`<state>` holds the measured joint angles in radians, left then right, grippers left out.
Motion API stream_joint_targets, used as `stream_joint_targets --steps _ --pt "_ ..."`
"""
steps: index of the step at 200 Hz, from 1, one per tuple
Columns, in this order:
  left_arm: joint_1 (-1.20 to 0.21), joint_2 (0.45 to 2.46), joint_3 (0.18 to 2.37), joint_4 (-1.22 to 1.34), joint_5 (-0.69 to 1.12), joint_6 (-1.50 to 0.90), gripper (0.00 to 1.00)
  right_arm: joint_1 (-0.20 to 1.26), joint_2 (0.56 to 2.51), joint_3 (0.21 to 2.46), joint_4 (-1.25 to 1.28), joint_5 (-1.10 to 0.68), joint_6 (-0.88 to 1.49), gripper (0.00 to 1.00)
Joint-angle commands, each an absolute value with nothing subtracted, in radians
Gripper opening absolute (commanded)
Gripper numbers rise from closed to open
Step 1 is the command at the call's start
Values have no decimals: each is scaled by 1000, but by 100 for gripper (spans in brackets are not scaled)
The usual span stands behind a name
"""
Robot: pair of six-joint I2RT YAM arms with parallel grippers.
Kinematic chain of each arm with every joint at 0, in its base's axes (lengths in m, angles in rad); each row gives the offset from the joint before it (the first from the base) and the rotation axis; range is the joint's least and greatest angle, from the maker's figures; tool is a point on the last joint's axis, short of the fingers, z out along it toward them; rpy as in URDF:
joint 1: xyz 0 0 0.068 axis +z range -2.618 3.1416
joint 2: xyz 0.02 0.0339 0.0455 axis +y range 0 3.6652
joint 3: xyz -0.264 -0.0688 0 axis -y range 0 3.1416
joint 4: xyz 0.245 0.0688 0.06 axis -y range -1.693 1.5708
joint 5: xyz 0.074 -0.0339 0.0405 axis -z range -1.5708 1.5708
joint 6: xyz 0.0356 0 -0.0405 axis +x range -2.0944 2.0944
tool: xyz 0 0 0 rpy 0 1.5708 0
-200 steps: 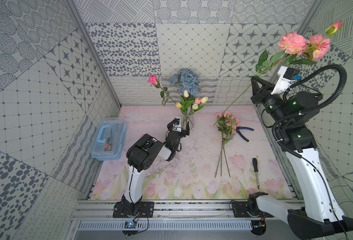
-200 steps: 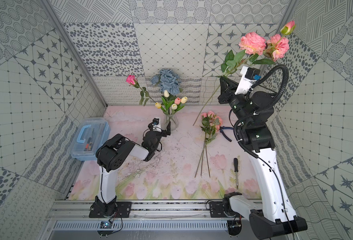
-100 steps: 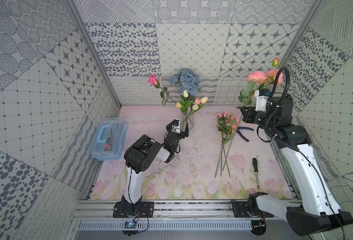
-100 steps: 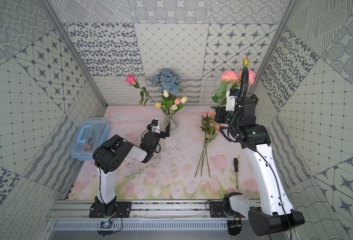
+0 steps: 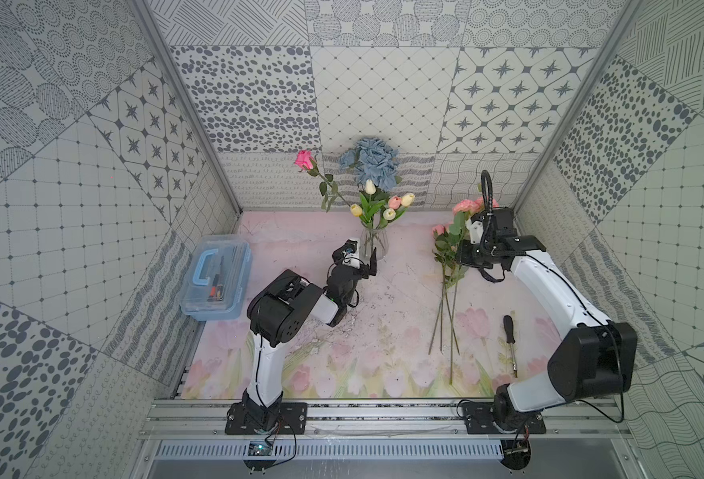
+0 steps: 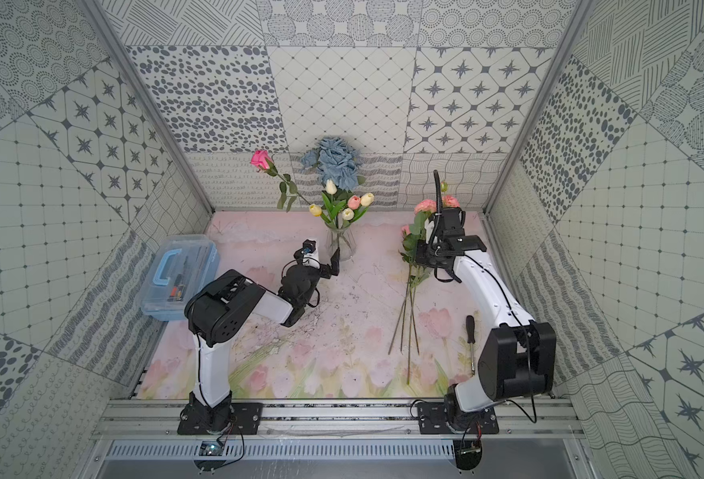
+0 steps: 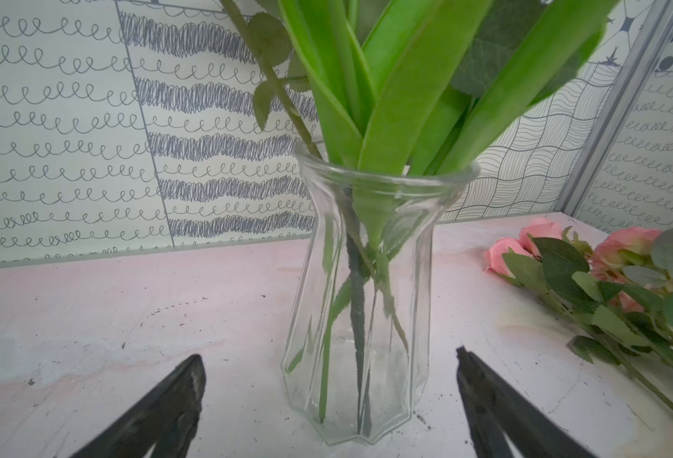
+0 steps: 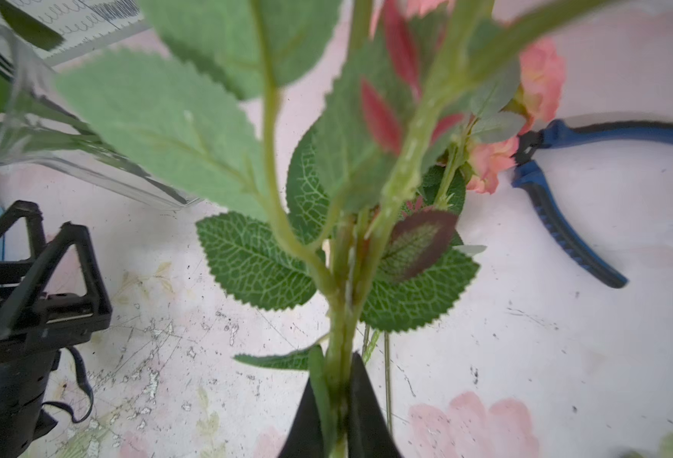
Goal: Pick out pink flowers from the vase
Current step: Place the flower at the center of the board.
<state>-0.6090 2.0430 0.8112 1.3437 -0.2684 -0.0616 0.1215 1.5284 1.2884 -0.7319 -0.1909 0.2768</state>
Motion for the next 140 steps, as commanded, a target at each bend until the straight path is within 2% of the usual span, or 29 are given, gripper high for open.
stream_joint_targets --steps 1,35,57,80,108,128,140 --pt "-612 2032 809 1411 -235 -95 99 90 1617 1266 -552 -243 295 4" --pt "-613 2034 790 1411 -221 -96 99 83 1765 1314 -517 -234 298 3" --pt "-613 2037 784 1411 -227 -92 99 83 1828 1355 -539 -207 293 7" --pt "-614 2037 787 1411 -228 -92 99 83 1867 1385 -578 -204 278 19" --pt "-614 2045 792 1411 -225 -93 99 83 1799 1352 -565 -171 284 37" --pt "-614 2045 793 1411 -225 -94 99 83 1714 1341 -579 -138 284 46" --pt "-615 2045 792 1412 -224 -96 99 84 1651 1337 -583 -131 288 48"
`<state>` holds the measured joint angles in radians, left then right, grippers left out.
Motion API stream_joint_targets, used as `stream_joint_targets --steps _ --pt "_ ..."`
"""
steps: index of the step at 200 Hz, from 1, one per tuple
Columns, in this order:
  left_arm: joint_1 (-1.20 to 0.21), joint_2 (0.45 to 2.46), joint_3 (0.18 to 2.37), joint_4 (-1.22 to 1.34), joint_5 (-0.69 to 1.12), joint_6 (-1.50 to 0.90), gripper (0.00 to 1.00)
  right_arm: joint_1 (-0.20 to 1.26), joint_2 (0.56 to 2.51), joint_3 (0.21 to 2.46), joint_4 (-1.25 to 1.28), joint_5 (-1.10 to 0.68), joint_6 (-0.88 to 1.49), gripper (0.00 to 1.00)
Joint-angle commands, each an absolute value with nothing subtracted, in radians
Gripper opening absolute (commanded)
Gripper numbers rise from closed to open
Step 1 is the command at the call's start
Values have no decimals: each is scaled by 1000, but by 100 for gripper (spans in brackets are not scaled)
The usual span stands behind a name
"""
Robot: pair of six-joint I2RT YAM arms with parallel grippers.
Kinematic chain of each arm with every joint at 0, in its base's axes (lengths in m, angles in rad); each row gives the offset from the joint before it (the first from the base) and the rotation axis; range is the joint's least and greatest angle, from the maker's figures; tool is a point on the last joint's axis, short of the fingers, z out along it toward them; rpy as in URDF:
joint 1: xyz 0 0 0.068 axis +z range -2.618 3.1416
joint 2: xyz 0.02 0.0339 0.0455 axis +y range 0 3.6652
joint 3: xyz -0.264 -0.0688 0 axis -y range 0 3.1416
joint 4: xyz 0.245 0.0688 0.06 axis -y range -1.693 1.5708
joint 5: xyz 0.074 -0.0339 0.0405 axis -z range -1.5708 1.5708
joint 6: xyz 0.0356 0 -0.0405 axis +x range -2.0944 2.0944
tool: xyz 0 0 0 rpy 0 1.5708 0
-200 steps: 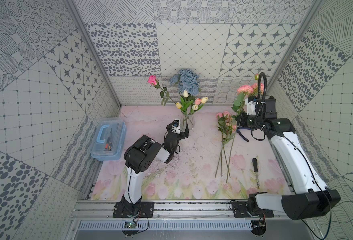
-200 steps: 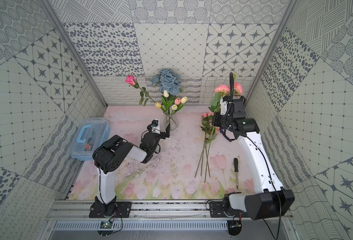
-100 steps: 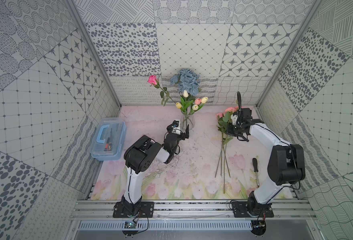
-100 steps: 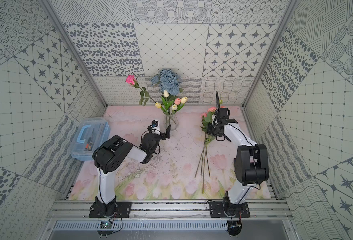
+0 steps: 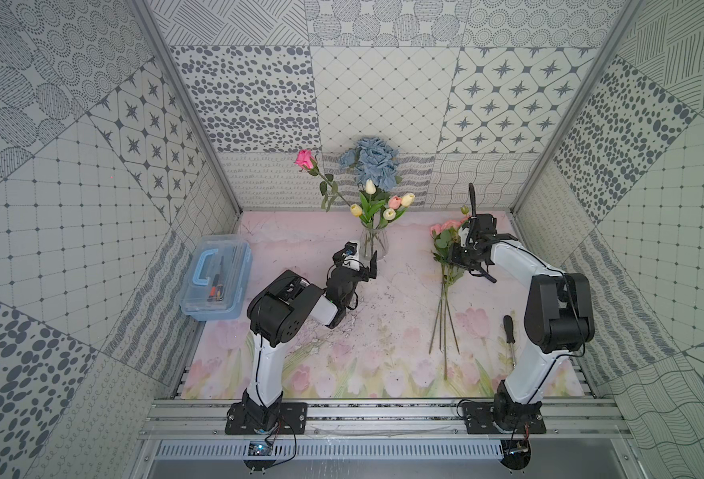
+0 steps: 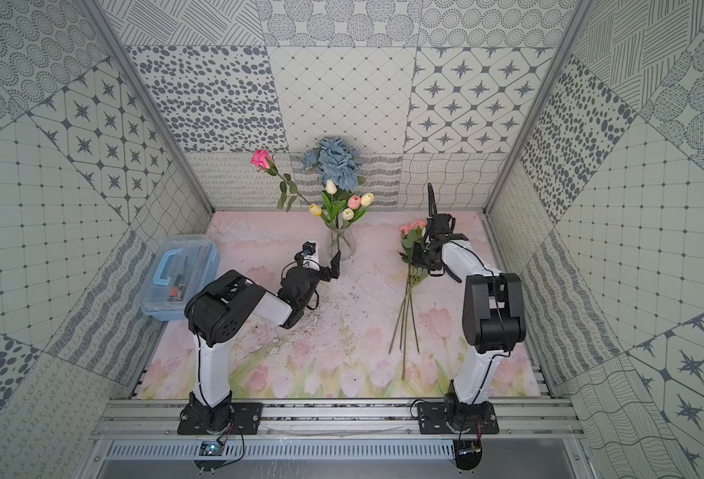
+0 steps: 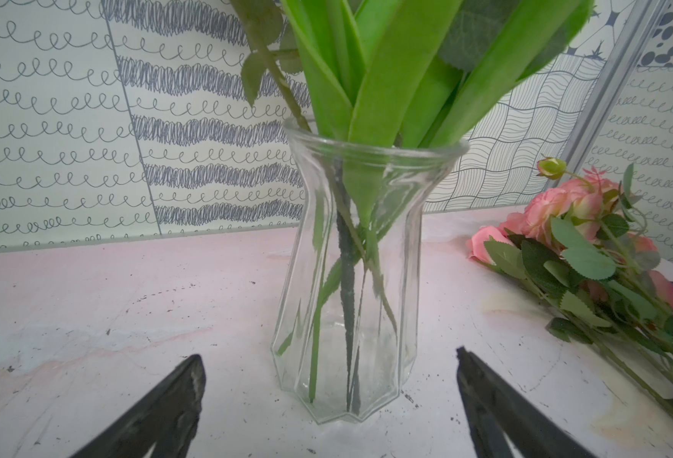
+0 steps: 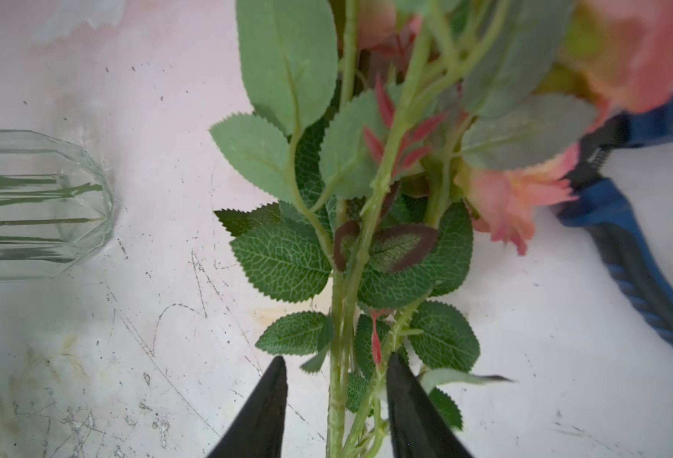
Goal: Pick out pink flowers from the vase
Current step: Place the flower at the center of the board.
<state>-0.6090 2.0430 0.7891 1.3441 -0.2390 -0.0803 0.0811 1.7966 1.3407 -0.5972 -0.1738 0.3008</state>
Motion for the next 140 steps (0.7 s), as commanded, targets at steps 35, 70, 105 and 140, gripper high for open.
stream_joint_targets --steps 35,70,105,140 --pt "-617 2037 781 1411 -221 -90 99 87 1413 1225 -331 -203 344 57" --pt "-617 2030 774 1411 -219 -99 99 117 1419 1121 72 -388 383 72" --pt "-620 2003 742 1411 -217 -110 99 231 1553 1120 290 -457 391 73" --pt "-622 1969 692 1410 -232 -126 99 328 1632 1127 395 -408 368 54"
